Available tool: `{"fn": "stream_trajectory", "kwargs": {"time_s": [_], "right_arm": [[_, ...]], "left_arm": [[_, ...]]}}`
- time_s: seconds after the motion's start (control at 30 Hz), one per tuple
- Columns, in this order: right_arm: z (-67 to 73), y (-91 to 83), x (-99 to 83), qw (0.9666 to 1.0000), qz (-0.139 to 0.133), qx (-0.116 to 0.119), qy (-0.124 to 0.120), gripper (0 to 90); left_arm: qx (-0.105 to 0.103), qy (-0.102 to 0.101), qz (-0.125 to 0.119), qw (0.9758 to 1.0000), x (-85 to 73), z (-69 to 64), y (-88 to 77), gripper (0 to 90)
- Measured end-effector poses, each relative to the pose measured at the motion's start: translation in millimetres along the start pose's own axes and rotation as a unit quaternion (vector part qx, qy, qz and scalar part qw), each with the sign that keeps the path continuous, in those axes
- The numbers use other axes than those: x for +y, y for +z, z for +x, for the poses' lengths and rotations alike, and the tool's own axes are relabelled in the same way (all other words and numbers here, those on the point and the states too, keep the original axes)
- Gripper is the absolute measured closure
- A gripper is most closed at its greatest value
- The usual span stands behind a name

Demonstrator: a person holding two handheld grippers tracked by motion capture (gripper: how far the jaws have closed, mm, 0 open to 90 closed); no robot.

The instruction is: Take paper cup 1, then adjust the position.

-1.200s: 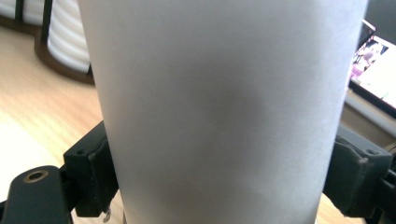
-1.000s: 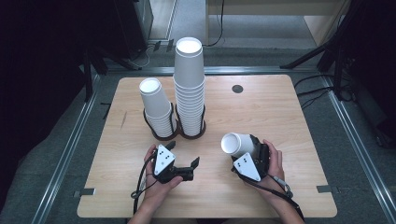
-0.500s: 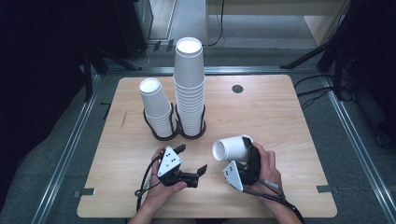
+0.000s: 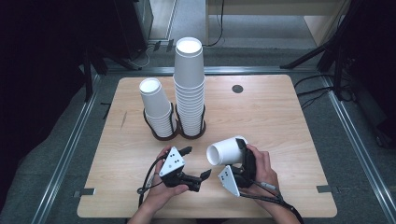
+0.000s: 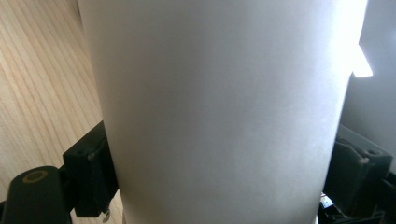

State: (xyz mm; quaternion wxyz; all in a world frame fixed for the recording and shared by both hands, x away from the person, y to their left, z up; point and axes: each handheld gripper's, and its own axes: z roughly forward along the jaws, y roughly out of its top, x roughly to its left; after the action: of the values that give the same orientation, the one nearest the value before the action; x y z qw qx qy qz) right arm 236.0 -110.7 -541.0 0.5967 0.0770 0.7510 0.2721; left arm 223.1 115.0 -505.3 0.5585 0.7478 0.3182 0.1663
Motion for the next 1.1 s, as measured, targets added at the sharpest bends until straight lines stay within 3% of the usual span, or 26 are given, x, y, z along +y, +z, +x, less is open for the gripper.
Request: {"fn": "stream_trajectory", "kwargs": {"time_s": [0.47,0.6,0.83,1.1], "right_arm": [[1.8,-3.1,7.3,0.9999,-0.011,0.006,-0.003,12.8],[1.7,-6.3,10.3,0.9994,-0.031,0.016,0.001,12.8],[3.5,-7.4,14.0,0.9992,-0.036,0.017,-0.005,12.8],[8.1,-9.7,16.9,0.9983,-0.045,0.035,-0.006,12.8]], "left_arm": [[-0.013,0.010,0.003,0.9999,1.9,-5.0,1.3,0.1],[-0.019,0.011,0.004,0.9998,2.5,-6.6,1.7,0.1],[-0.023,0.013,0.006,0.9996,3.1,-8.9,2.5,0.5],[-0.032,0.016,0.009,0.9993,4.5,-11.4,2.9,0.6]]}}
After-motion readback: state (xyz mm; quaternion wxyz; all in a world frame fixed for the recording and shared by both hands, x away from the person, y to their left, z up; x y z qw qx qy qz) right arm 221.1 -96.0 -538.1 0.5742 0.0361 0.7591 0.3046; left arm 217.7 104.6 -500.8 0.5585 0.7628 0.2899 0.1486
